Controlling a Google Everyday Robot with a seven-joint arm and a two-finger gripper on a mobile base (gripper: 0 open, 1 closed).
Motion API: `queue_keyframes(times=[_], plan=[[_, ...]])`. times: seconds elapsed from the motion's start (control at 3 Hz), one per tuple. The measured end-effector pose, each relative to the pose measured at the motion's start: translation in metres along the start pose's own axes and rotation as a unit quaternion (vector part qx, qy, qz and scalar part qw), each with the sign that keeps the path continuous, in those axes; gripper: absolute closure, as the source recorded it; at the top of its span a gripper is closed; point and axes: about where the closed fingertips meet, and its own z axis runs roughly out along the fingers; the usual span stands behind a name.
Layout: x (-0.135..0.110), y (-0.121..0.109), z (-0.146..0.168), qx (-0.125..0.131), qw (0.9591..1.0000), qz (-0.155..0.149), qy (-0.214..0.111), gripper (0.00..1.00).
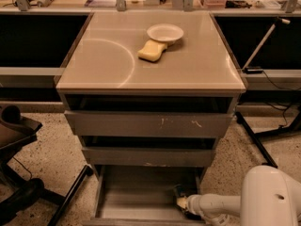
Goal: Place redbull can into bottom drawer
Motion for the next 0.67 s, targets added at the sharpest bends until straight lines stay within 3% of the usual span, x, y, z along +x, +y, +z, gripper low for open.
queue_keyframes(times=[0.33,0.67], plan=[[0.0000,0.0000,0.0000,0.000,1.0000,0.000,0.000,0.00],[0.0000,0.0000,0.0000,0.000,1.0000,0.000,0.000,0.00]])
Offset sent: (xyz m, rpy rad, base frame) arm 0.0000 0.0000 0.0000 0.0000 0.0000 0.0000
